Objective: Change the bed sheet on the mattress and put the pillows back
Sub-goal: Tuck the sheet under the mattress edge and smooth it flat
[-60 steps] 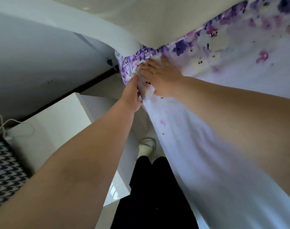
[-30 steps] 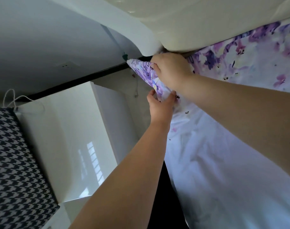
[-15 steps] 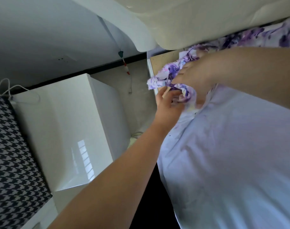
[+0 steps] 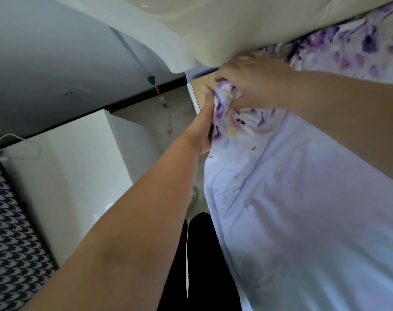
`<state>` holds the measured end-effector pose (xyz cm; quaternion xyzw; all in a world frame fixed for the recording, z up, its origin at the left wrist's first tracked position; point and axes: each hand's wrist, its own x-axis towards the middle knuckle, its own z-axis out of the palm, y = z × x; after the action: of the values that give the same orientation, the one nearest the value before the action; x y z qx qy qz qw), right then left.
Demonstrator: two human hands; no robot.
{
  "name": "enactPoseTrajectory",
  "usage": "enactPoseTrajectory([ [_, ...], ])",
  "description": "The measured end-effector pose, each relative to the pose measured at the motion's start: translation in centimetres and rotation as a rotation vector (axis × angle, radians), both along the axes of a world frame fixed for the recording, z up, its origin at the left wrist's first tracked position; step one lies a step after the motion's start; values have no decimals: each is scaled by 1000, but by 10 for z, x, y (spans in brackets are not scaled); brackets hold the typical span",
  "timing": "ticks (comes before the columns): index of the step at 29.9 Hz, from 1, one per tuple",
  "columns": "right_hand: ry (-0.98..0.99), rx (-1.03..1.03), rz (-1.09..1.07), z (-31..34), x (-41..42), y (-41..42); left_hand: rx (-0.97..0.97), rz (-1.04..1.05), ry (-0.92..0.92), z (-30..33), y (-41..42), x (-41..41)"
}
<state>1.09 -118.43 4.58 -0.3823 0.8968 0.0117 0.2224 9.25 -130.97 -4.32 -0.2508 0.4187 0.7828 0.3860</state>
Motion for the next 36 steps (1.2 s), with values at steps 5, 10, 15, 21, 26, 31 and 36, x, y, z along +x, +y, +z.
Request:
enactPoseTrajectory([
  [5,194,-170,-418,-66,33,-19,75,-84,-25,-18,-36,0],
  [10,194,-415,-958,-88,81,-22,-149,114,-188,-36,-47,-10],
  [15,-260,-129,-1038,-118,98,-3,-909,-49,-377,-43,-45,-38],
  [21,-371,-374,-844,-129,80,-19,-1494,-678,1235,-30,-16,-20],
  [26,75,-721,-1225,-126,118,39,-1372,-1330,885,-48,-10,-62],
  [31,210,-505,-1483,-134,188,134,-1223,-1375,857,-50,-11,-97],
  [36,8,-203,-1832,-136,240,171,-1370,-1633,754,-47,1,-109],
])
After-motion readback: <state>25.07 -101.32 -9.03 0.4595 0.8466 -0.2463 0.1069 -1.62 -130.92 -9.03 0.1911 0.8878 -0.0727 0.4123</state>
